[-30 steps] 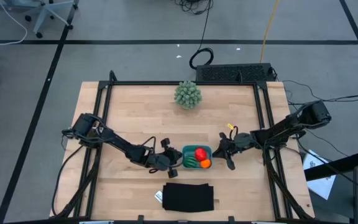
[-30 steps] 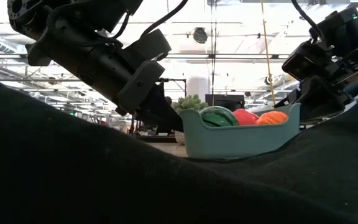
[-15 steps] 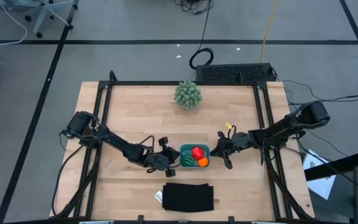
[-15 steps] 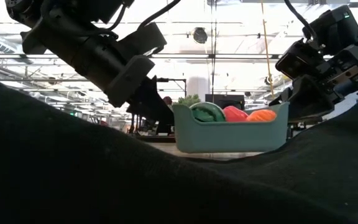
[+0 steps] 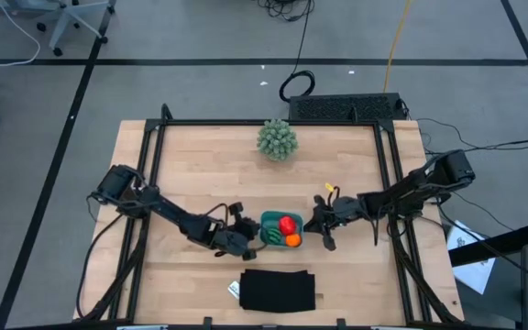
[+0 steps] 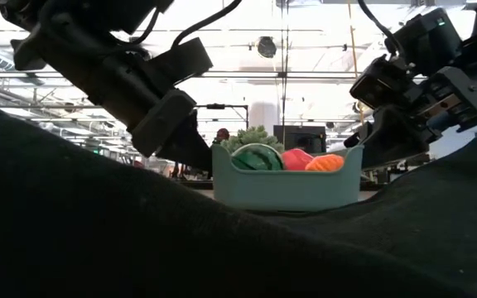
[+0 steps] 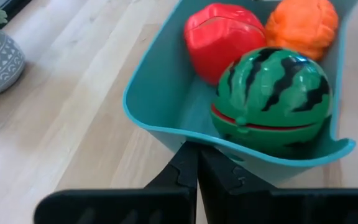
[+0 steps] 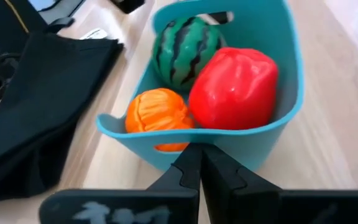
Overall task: Pick and placing Produce into tupperware
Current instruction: Adjust the blue bin on the table
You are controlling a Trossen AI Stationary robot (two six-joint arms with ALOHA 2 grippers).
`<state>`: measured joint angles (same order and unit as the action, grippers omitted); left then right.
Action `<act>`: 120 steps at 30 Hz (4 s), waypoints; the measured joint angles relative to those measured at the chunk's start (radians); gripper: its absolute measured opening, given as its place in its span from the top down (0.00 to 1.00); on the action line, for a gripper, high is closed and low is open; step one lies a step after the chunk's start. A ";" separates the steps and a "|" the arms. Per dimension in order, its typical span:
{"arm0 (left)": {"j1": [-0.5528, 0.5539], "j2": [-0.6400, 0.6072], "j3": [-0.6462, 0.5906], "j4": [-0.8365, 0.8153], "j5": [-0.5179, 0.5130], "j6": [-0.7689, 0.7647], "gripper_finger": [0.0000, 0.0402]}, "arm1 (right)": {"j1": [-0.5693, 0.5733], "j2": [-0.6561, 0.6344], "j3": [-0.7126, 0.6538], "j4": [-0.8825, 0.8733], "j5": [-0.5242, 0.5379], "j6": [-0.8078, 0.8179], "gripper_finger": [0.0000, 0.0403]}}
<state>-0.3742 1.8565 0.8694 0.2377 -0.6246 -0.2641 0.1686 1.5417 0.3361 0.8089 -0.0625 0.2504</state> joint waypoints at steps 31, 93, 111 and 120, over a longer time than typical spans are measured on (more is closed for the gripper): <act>0.004 -0.001 0.002 -0.043 -0.049 -0.003 0.98 | -0.025 0.000 0.018 0.008 0.004 0.017 1.00; 0.007 -0.062 0.005 -0.197 0.073 -0.113 0.98 | -0.056 -0.001 0.020 -0.044 -0.008 0.050 1.00; 0.020 -0.062 0.005 -0.215 0.075 -0.113 0.96 | -0.056 -0.002 0.020 -0.080 -0.017 0.097 0.94; 0.020 -0.063 0.005 -0.240 0.096 -0.135 0.74 | -0.055 0.001 0.016 -0.143 -0.022 0.105 0.88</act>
<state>-0.3542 1.7939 0.8742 -0.0027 -0.5283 -0.3989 0.1131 1.5424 0.3524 0.6655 -0.0841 0.3557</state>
